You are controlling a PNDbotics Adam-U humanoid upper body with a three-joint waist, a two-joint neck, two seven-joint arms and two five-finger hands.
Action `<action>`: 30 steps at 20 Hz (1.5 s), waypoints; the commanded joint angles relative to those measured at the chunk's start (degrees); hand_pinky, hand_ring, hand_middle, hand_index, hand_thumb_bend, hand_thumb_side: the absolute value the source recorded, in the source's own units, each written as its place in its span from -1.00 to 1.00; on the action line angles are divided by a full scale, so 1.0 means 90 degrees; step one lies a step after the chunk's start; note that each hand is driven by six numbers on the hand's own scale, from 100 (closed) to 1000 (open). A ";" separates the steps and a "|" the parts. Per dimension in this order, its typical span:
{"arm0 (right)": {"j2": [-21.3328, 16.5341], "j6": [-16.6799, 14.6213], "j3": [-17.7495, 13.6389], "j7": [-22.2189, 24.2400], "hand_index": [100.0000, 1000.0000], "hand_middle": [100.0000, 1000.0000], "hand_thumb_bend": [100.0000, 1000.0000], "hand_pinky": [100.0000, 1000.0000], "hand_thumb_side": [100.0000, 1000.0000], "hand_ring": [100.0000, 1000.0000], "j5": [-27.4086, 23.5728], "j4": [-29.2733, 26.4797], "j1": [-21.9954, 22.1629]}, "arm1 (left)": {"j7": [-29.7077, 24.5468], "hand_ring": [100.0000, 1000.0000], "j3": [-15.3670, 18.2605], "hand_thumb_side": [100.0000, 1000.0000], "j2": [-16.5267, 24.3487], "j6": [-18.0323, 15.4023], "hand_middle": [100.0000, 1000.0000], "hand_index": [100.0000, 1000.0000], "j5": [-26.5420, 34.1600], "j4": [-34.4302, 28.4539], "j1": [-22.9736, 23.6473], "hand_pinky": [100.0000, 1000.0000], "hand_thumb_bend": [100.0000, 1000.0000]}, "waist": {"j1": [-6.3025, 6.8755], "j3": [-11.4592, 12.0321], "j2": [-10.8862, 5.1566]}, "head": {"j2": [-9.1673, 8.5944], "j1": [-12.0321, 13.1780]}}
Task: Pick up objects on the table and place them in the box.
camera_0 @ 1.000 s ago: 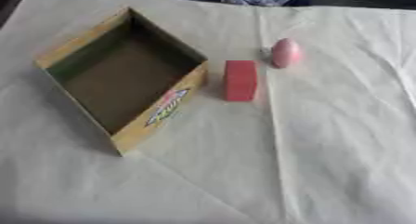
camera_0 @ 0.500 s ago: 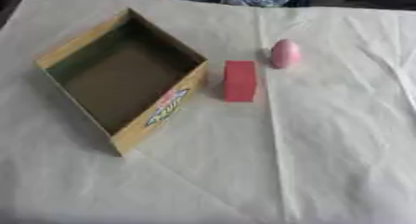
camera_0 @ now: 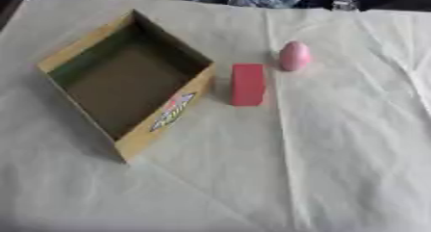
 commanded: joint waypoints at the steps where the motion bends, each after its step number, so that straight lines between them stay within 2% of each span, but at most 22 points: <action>1: -0.0083 -0.0184 0.0004 0.0160 0.75 0.73 -0.12 0.86 0.42 0.81 0.0303 0.0179 -0.0191 | -0.0030 0.55 0.0010 1.00 0.0176 0.0003 1.00 0.50 0.0033 -0.0090 -0.0030 0.19 -0.42 | 0.0024 0.0007 -0.0123 | 0.0028 0.0006; 3: -0.0049 -0.0299 0.0033 0.0221 0.76 0.74 -0.02 0.86 0.46 0.81 0.0435 0.0280 -0.0225 | -0.0032 0.55 0.0010 1.00 0.0174 0.0005 1.00 0.50 0.0041 -0.0090 -0.0035 0.19 -0.42 | 0.0024 0.0011 -0.0121 | 0.0024 0.0009; 10: 0.0060 -0.0497 0.0184 0.0442 0.74 0.68 0.06 0.84 0.40 0.78 0.0637 0.0598 -0.0347 | -0.0072 0.54 0.0001 1.00 0.0171 0.0019 1.00 0.49 0.0066 -0.0090 -0.0049 0.19 -0.42 | 0.0026 0.0016 -0.0128 | 0.0026 0.0016; 14: 0.0151 -0.0514 0.0295 0.0534 0.76 0.66 0.07 0.84 0.33 0.77 0.0692 0.0772 -0.0417 | -0.0085 0.54 0.0000 1.00 0.0168 0.0024 1.00 0.48 0.0081 -0.0090 -0.0053 0.18 -0.43 | 0.0028 0.0023 -0.0132 | 0.0023 0.0011; 17: 0.0219 -0.0514 0.0357 0.0571 0.85 0.65 0.09 0.84 0.32 0.77 0.0776 0.0901 -0.0458 | -0.0093 0.54 -0.0002 1.00 0.0167 0.0021 1.00 0.48 0.0088 -0.0090 -0.0059 0.18 -0.43 | 0.0024 0.0029 -0.0130 | 0.0020 0.0011; 21: 0.0298 -0.0486 0.0419 0.0556 0.96 0.64 0.12 0.83 0.38 0.77 0.0935 0.1072 -0.0493 | -0.0100 0.54 -0.0002 1.00 0.0162 0.0023 1.00 0.48 0.0098 -0.0090 -0.0058 0.18 -0.43 | 0.0016 0.0037 -0.0127 | 0.0028 0.0011; 24: 0.0374 -0.0424 0.0464 0.0492 0.96 0.64 0.13 0.82 0.46 0.77 0.1092 0.1211 -0.0517 | -0.0107 0.54 -0.0002 1.00 0.0157 0.0024 1.00 0.48 0.0104 -0.0090 -0.0061 0.18 -0.43 | 0.0014 0.0043 -0.0124 | 0.0030 0.0009; 30: 0.0558 -0.0328 0.0512 0.0431 1.00 0.63 0.13 0.82 0.48 0.77 0.1295 0.1592 -0.0569 | -0.0116 0.54 0.0002 1.00 0.0141 0.0036 1.00 0.47 0.0117 -0.0090 -0.0056 0.18 -0.44 | 0.0018 0.0055 -0.0115 | 0.0028 -0.0001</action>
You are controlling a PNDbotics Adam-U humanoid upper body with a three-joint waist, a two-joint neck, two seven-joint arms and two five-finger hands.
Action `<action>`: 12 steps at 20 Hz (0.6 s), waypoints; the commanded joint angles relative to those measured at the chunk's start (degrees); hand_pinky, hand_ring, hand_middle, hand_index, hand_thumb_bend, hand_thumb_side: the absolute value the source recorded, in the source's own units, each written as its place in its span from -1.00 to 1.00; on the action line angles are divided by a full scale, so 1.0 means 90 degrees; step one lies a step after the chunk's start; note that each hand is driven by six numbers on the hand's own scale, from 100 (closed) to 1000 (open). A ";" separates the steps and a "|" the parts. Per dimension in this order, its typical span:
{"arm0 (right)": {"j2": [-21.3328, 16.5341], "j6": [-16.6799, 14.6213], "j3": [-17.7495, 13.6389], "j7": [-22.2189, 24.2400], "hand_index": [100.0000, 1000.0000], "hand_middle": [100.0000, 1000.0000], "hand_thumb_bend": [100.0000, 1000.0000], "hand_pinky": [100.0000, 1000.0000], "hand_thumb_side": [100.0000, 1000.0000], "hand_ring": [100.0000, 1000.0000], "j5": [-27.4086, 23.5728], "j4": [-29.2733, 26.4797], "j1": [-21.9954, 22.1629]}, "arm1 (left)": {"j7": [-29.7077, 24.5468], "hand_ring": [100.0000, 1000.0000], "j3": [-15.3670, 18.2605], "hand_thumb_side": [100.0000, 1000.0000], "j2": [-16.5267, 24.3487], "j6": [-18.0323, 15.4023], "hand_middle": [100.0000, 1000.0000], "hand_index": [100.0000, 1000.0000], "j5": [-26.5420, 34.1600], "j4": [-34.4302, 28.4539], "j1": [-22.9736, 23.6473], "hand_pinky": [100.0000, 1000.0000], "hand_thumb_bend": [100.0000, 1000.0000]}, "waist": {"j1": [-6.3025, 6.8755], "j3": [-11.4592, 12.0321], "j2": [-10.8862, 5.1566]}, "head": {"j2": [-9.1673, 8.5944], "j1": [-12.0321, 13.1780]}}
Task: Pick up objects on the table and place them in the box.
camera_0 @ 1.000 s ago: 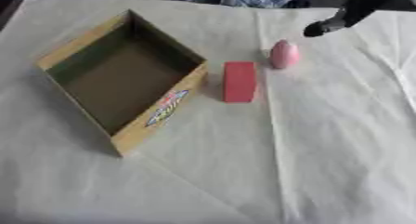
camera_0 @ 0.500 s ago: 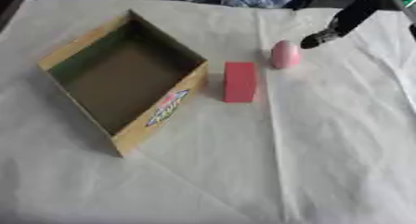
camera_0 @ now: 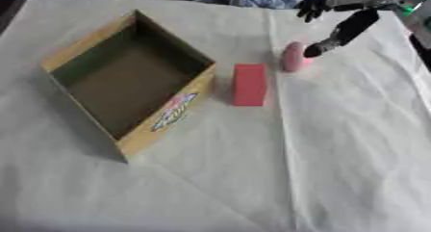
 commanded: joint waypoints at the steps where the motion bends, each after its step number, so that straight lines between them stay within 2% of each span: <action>1: -0.0048 0.0034 -0.0030 -0.0039 1.00 0.63 0.14 0.82 0.48 0.77 0.0145 0.0162 -0.0169 | -0.0019 0.54 0.0009 1.00 0.0138 0.0005 1.00 0.47 0.0024 -0.0090 -0.0056 0.18 -0.44 | 0.0020 0.0006 -0.0108 | 0.0032 -0.0005; 8: 0.0164 0.0010 -0.0068 -0.0218 1.00 0.72 0.21 0.83 0.52 0.80 0.0673 0.0619 -0.0267 | -0.0045 0.54 0.0009 1.00 0.0120 0.0030 1.00 0.46 0.0038 -0.0090 -0.0042 0.17 -0.44 | 0.0029 0.0011 -0.0097 | 0.0035 -0.0011; 12: 0.0311 -0.0065 -0.0106 -0.0337 1.00 0.69 0.21 0.82 0.55 0.80 0.0895 0.0878 -0.0334 | -0.0073 0.54 0.0009 1.00 0.0108 0.0041 1.00 0.46 0.0038 -0.0090 -0.0037 0.17 -0.45 | 0.0034 0.0017 -0.0089 | 0.0023 -0.0019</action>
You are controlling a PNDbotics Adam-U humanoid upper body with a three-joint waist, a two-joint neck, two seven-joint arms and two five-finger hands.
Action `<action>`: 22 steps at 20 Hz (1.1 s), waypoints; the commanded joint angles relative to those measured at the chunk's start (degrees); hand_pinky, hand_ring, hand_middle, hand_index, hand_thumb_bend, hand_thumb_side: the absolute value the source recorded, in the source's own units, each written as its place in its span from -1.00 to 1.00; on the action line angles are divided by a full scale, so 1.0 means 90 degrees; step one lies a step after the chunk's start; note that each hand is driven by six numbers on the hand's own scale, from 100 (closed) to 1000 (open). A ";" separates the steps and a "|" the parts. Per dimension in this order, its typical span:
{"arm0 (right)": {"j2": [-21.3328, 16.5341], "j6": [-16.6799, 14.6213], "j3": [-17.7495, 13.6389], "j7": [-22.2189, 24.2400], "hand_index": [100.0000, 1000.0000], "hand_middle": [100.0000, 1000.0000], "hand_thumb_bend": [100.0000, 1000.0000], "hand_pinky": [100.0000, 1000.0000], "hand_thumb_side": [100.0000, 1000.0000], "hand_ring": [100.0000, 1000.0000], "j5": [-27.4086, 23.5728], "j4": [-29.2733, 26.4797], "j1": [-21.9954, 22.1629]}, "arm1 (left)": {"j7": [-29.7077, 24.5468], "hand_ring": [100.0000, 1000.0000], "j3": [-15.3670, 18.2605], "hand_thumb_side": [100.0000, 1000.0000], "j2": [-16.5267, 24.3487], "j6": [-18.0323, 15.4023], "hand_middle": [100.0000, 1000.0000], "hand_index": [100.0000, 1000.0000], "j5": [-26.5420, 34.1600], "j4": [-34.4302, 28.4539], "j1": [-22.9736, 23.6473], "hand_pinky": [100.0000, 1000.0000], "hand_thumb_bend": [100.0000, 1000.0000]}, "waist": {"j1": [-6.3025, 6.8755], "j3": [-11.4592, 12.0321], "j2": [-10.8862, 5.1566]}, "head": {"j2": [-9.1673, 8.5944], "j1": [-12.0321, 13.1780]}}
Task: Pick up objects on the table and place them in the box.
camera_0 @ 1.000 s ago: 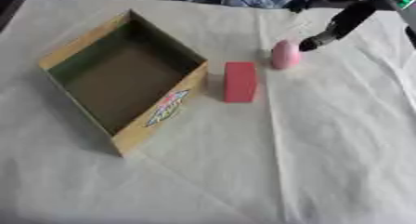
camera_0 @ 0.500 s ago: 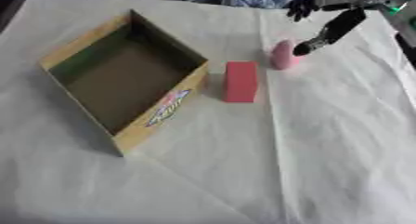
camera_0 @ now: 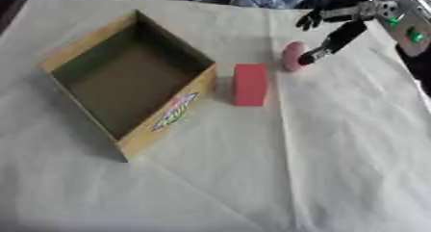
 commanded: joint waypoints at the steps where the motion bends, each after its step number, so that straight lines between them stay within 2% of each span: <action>1: -0.0043 -0.0063 -0.0101 -0.0095 1.00 0.67 0.21 0.82 0.55 0.79 0.0166 0.0127 -0.0170 | -0.0034 0.53 0.0012 1.00 0.0110 0.0006 1.00 0.46 0.0006 -0.0090 -0.0036 0.17 -0.45 | 0.0024 0.0008 -0.0090 | 0.0023 -0.0011; 6: 0.0028 -0.0102 -0.0102 -0.0279 0.93 0.59 0.21 0.80 0.50 0.77 0.0362 0.0266 -0.0176 | -0.0071 0.52 0.0002 1.00 0.0099 0.0008 1.00 0.46 0.0004 -0.0090 -0.0037 0.17 -0.45 | 0.0016 0.0012 -0.0081 | 0.0016 -0.0004; 15: 0.0152 -0.0127 -0.0123 -0.0654 0.67 0.46 0.18 0.74 0.40 0.70 0.0676 0.0541 -0.0189 | -0.0151 0.53 0.0002 1.00 0.0085 0.0014 1.00 0.46 -0.0001 -0.0090 -0.0036 0.16 -0.45 | 0.0015 0.0020 -0.0074 | 0.0005 -0.0001; 22: 0.0225 -0.0005 -0.0111 -0.1029 0.64 0.45 0.21 0.71 0.23 0.64 0.0844 0.0691 -0.0200 | -0.0220 0.53 -0.0003 1.00 0.0073 0.0020 1.00 0.46 -0.0027 -0.0090 -0.0036 0.17 -0.45 | 0.0015 0.0019 -0.0073 | -0.0004 -0.0003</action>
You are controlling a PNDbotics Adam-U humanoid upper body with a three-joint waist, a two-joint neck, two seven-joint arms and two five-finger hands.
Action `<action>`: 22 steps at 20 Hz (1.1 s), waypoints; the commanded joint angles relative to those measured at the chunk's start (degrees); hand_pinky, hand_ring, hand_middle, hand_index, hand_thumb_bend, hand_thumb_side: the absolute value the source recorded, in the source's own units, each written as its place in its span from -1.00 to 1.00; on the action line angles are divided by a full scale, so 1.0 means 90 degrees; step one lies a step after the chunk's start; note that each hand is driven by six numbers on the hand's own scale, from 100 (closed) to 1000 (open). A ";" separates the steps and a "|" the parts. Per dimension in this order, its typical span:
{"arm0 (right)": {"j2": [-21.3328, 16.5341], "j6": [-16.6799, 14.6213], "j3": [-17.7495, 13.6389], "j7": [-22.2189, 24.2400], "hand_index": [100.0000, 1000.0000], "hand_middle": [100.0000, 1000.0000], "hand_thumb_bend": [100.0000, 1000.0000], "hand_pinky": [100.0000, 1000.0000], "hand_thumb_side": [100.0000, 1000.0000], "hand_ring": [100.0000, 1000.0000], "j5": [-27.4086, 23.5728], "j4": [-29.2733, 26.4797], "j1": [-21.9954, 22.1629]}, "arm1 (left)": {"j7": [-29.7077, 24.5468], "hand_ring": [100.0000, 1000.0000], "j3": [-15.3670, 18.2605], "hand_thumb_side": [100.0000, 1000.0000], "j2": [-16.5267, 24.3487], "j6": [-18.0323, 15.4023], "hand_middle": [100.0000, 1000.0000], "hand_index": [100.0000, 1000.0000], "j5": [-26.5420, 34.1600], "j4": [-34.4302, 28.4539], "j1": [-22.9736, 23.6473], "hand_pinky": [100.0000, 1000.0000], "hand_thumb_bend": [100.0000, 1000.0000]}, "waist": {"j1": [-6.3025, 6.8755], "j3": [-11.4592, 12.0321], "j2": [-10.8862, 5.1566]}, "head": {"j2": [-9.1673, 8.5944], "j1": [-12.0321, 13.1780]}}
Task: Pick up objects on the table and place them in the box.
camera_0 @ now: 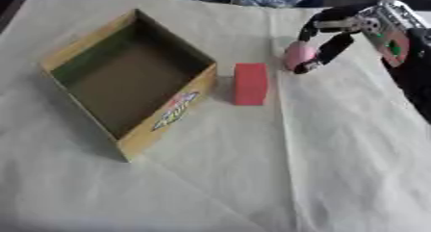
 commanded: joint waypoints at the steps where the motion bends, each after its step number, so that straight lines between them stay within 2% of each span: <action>1: -0.0075 0.0032 -0.0048 -0.0145 0.65 0.45 0.22 0.71 0.22 0.64 0.0134 0.0059 -0.0148 | -0.0049 0.53 -0.0003 1.00 0.0075 -0.0005 1.00 0.46 -0.0032 -0.0090 -0.0037 0.17 -0.45 | 0.0020 0.0004 -0.0102 | -0.0007 0.0002; 5: -0.0019 0.0030 -0.0047 -0.0282 0.63 0.42 0.24 0.70 0.17 0.63 0.0289 0.0181 -0.0157 | -0.0086 0.53 -0.0006 1.00 0.0066 -0.0003 1.00 0.46 -0.0043 -0.0090 -0.0039 0.17 -0.45 | 0.0018 0.0011 -0.0095 | -0.0018 -0.0007; 7: 0.0011 0.0030 -0.0048 -0.0398 0.56 0.34 0.21 0.65 0.10 0.58 0.0381 0.0236 -0.0166 | -0.0104 0.53 -0.0009 1.00 0.0060 -0.0002 1.00 0.46 -0.0051 -0.0090 -0.0041 0.17 -0.45 | 0.0017 0.0014 -0.0087 | -0.0022 -0.0009; 8: 0.0024 0.0043 -0.0058 -0.0476 0.54 0.29 0.21 0.63 0.01 0.56 0.0406 0.0256 -0.0167 | -0.0110 0.53 -0.0009 1.00 0.0056 0.0000 1.00 0.46 -0.0052 -0.0090 -0.0039 0.17 -0.46 | 0.0018 0.0015 -0.0084 | -0.0020 -0.0007; 10: 0.0053 0.0096 -0.0075 -0.0628 0.49 0.22 0.05 0.60 -0.03 0.50 0.0394 0.0299 -0.0158 | -0.0125 0.53 -0.0009 1.00 0.0054 0.0005 1.00 0.46 -0.0056 -0.0090 -0.0038 0.17 -0.46 | 0.0020 0.0018 -0.0078 | -0.0014 -0.0006; 15: 0.0090 0.0219 -0.0063 -0.0785 0.45 0.19 -0.06 0.56 -0.14 0.47 0.0229 0.0357 -0.0162 | -0.0181 0.53 -0.0015 1.00 0.0050 0.0016 1.00 0.46 -0.0070 -0.0090 -0.0039 0.17 -0.46 | 0.0017 0.0018 -0.0074 | -0.0011 -0.0005; 17: 0.0102 0.0271 -0.0065 -0.0821 0.44 0.18 -0.18 0.54 -0.20 0.44 0.0181 0.0377 -0.0166 | -0.0204 0.53 -0.0016 1.00 0.0049 0.0018 1.00 0.46 -0.0080 -0.0090 -0.0042 0.17 -0.45 | 0.0018 0.0019 -0.0072 | -0.0012 -0.0002; 22: 0.0126 0.0370 -0.0061 -0.0842 0.42 0.16 -0.39 0.52 -0.20 0.43 0.0048 0.0423 -0.0172 | -0.0284 0.53 -0.0024 1.00 0.0044 0.0032 1.00 0.46 -0.0095 -0.0090 -0.0040 0.16 -0.45 | 0.0017 0.0016 -0.0068 | -0.0011 0.0010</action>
